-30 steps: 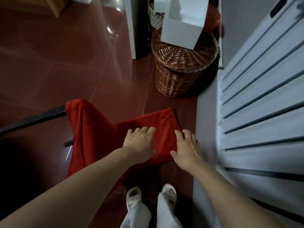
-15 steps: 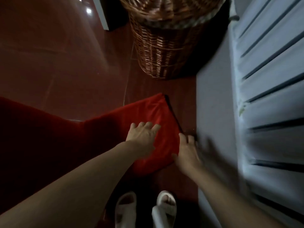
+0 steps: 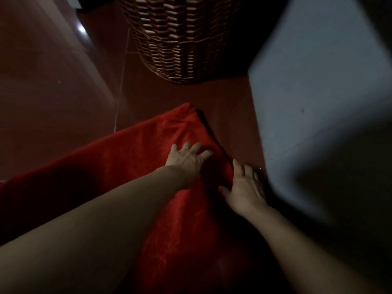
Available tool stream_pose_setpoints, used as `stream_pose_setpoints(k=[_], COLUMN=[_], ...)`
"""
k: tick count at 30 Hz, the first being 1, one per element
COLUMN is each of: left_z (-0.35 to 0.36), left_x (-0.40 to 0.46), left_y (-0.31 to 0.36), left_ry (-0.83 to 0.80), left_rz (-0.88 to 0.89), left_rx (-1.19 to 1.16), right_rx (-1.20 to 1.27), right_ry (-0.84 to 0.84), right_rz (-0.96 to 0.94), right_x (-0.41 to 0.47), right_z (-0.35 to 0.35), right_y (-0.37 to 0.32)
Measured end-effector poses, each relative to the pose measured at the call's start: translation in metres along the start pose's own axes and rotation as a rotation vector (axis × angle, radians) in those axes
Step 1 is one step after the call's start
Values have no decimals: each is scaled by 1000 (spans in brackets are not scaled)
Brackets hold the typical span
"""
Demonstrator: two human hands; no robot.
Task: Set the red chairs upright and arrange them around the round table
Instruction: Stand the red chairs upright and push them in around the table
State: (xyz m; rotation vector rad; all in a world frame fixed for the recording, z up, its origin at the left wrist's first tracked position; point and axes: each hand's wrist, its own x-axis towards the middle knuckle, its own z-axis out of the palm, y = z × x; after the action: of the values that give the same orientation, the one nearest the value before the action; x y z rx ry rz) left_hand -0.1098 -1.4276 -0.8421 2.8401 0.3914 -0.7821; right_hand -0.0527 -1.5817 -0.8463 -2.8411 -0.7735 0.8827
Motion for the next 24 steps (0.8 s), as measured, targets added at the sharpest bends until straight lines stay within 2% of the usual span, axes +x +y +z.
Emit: stream_pose_setpoints(k=[11, 19, 24], left_z=[34, 45, 50], left_x=[61, 54, 55], left_y=[-2, -7, -5], left_ry=[-44, 170, 219], left_rz=[83, 138, 130], left_rx=[101, 109, 121], right_rx=[136, 174, 175], right_ry=[-183, -144, -80], right_rz=[53, 161, 208], right_x=[54, 64, 61], right_z=[47, 44, 56], right_y=[9, 8, 0])
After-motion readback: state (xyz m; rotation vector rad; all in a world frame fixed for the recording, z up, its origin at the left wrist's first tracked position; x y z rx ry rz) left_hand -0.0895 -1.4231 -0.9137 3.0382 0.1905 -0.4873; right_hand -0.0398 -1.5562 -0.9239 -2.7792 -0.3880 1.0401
